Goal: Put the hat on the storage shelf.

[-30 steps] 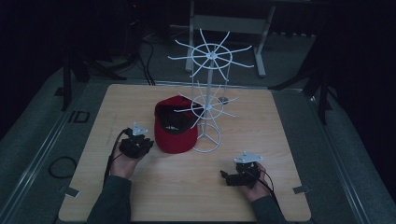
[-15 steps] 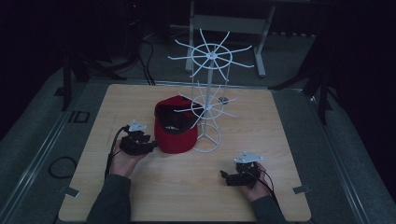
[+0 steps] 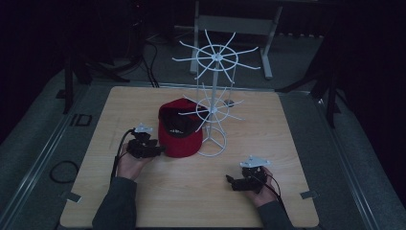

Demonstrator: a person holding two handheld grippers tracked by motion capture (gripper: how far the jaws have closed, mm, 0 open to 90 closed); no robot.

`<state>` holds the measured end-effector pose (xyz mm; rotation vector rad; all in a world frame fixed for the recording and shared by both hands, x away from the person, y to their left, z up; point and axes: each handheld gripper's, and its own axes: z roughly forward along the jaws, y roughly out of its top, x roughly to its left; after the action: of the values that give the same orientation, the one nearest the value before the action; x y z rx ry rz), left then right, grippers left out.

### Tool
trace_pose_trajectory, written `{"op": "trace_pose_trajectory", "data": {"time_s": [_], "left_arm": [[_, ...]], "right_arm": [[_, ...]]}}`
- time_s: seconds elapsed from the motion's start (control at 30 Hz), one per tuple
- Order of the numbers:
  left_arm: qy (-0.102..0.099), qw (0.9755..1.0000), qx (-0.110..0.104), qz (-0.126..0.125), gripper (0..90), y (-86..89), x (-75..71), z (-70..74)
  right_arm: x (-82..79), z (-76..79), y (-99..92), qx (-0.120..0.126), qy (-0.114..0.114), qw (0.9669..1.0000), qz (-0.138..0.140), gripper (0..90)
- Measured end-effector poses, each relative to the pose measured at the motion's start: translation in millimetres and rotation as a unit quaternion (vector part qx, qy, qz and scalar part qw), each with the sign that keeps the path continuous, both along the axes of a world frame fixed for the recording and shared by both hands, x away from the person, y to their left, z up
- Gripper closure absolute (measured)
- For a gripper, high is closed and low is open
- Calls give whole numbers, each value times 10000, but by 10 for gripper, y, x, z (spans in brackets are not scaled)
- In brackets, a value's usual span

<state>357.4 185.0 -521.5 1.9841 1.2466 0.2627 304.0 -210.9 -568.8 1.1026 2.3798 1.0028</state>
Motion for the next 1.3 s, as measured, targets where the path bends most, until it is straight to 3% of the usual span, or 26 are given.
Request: {"op": "trace_pose_trajectory", "data": {"time_s": [0.3,0.5,0.83,1.3], "left_arm": [[120,9999,-32,4,473,-33,70,-74],[178,9998,0,-106,474,-78,111,-127],[188,9995,-118,-221,491,-102,172,-190],[376,9981,-185,-443,500,-209,267,-262]], "right_arm": [[0,0,0,1,1,10000,-1,128],[0,0,0,0,1,10000,-2,128],[0,0,0,1,2,10000,-1,128],[0,0,0,1,2,10000,-2,128]]}}
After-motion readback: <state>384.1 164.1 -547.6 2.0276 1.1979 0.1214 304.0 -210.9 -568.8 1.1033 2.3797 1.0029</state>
